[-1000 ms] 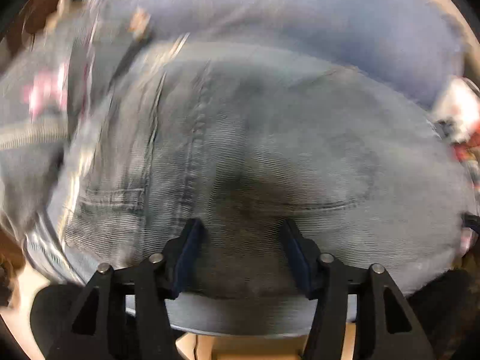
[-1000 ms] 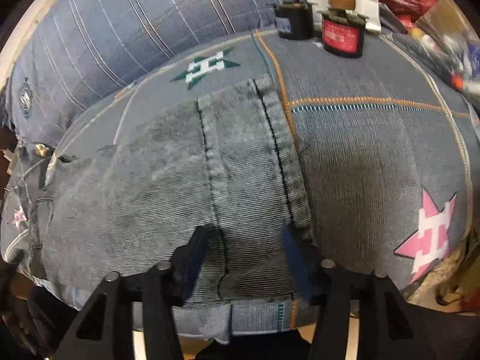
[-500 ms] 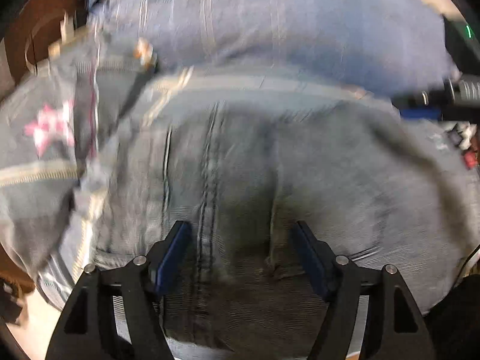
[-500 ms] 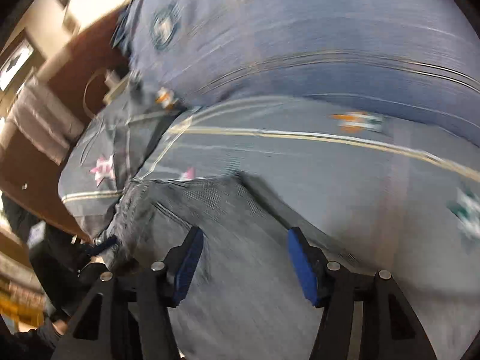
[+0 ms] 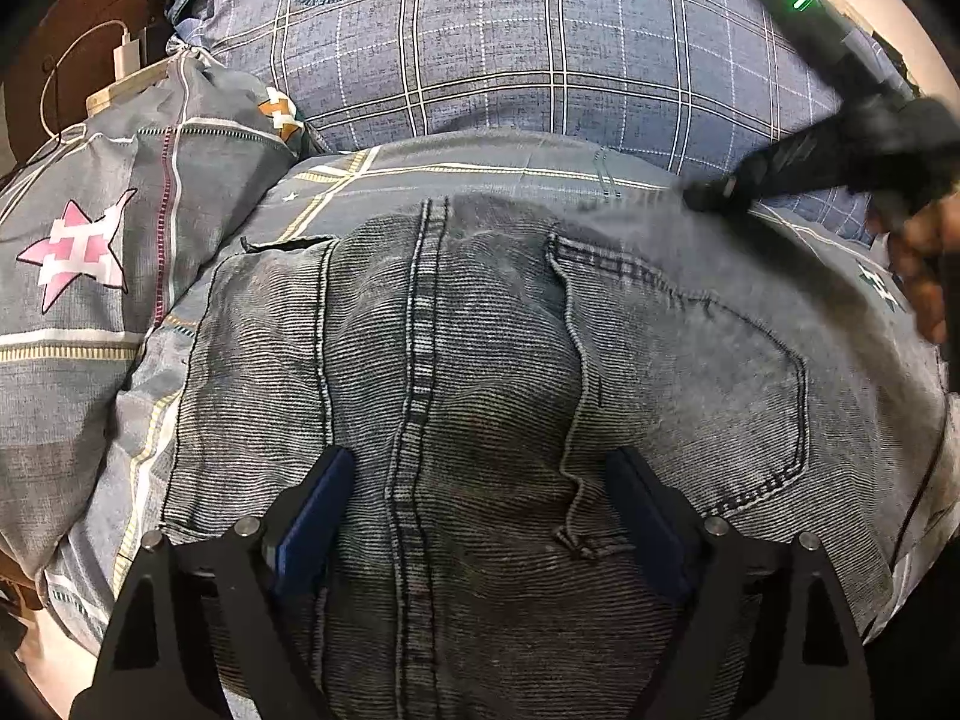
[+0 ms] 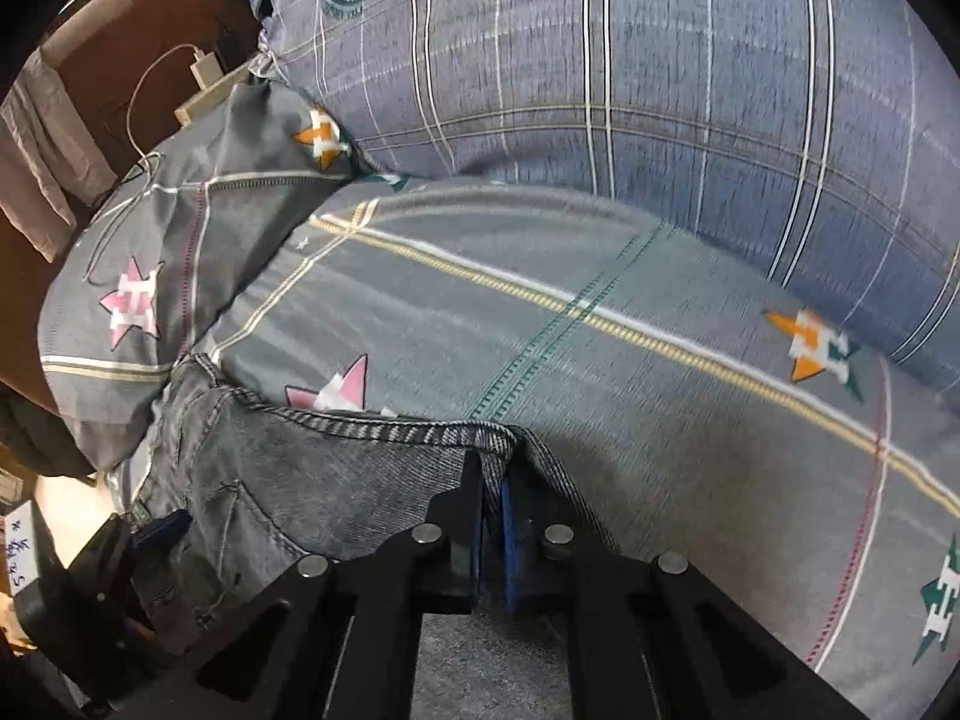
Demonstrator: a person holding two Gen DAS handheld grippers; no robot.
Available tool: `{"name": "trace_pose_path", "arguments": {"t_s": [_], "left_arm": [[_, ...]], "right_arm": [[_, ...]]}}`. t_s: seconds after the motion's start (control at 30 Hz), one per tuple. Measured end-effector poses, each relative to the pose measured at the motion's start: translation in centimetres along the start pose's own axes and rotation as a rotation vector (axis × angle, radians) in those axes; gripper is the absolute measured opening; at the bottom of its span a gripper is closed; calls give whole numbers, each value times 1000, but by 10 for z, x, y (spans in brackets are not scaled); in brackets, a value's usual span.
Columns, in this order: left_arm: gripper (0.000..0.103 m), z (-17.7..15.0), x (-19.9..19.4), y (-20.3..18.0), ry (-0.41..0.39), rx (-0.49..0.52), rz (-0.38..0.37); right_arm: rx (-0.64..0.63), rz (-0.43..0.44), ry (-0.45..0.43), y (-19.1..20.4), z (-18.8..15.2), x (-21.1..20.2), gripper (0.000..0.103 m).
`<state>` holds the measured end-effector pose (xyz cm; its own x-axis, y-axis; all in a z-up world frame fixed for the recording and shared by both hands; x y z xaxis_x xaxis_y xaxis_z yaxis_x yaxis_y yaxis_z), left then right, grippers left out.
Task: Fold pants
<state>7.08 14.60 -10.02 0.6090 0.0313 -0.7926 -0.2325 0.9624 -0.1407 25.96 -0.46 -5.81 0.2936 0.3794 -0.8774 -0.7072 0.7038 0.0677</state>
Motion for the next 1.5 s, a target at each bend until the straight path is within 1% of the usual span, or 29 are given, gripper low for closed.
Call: {"name": "trace_pose_path", "arguments": {"t_s": [0.07, 0.1, 0.17, 0.27, 0.33, 0.4, 0.47, 0.53, 0.57, 0.6, 0.67, 0.7, 0.73, 0.77, 0.8, 0.87, 0.9, 0.97, 1.03, 1.07, 1.13, 1.17, 1.2, 1.27, 1.3, 1.33, 1.37, 1.43, 1.5], "left_arm": [[89, -1, -1, -1, -5, 10, 4], [89, -1, -1, 0, -5, 9, -2], [89, -1, -1, -1, -7, 10, 0], [90, -1, -2, -1, -7, 12, 4], [90, -1, -2, -1, -8, 14, 4], [90, -1, -2, -1, -9, 13, 6], [91, -1, -2, -2, -10, 14, 12], [91, -1, -1, -3, -12, 15, 17], [92, -1, -1, -3, -13, 18, 19], [92, -1, -1, -3, -14, 19, 19], [92, -1, -1, -3, -17, 23, 22], [92, -1, -1, -3, -16, 26, 22], [92, -1, -1, -3, -16, 25, 18], [92, -1, -1, -2, -12, 21, 15], [92, -1, -2, -2, -8, 18, 17], [92, 0, -3, -2, -1, 13, 15], [92, 1, -3, -2, 5, 9, 10], [92, 2, -9, 1, 18, -16, -10], [92, 4, -17, 3, 22, -56, -32], [92, 6, -21, 2, 22, -71, -41], [92, 10, -32, -5, 8, -95, -72], [92, 12, -36, -13, 3, -96, -90], [92, 14, -39, -22, 0, -89, -108], [92, 18, -47, -50, -12, -43, -149], [92, 19, -49, -66, -11, -12, -165], [92, 20, -50, -86, -4, 19, -185], [92, 20, -50, -101, 2, 35, -202], [92, 19, -46, -138, 24, 67, -243], [92, 13, -38, -172, 71, 104, -271]], "right_arm": [[6, -9, 69, -6, -2, 22, 5], [18, -1, 72, -8, -5, 30, 5], [51, 17, 34, -12, -6, 29, 6], [38, 2, 42, -9, -6, 30, 11], [48, -37, 4, -10, -6, 14, 11], [100, -78, -70, -13, -10, -16, 11], [144, -51, -137, -9, -21, -42, 11], [180, 4, -159, -3, -35, -53, 12], [215, 54, -147, -3, -45, -47, 13], [233, 82, -118, -5, -50, -36, 15], [331, 101, 0, -24, -71, 6, 15], [379, 153, -20, -32, -78, 13, 14], [437, 200, -83, -40, -82, 4, 14], [464, 192, -85, -43, -84, -2, 15], [469, 158, -104, -43, -88, -18, 15], [443, 144, -163, -39, -98, -48, 15], [446, 136, -195, -38, -113, -70, 15], [466, 110, -225, -43, -138, -94, 15], [533, 67, -244, -53, -177, -122, 15], [591, 40, -255, -62, -210, -140, 16], [718, 11, -278, -76, -260, -163, 19], [823, -1, -303, -85, -296, -175, 27], [897, -3, -318, -91, -321, -182, 48], [1059, -10, -321, -97, -374, -190, 73], [1158, -7, -326, -97, -401, -191, 73], [1197, 9, -335, -98, -411, -190, 73], [1245, 50, -369, -99, -424, -189, 73], [1303, 73, -404, -102, -436, -187, 73], [1332, 83, -438, -109, -443, -185, 73]]}}
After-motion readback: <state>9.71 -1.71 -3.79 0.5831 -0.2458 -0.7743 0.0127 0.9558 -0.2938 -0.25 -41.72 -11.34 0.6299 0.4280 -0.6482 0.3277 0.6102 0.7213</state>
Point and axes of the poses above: each gripper's, at about its wrist camera, not at the fingertips, and x roughly the way its jaws point, y to its left, z to its top, the point moved 3 cm from there along x, roughly the way its jaws point, and after that the axes turned 10 degrees about -x, right-handed, at the moved point
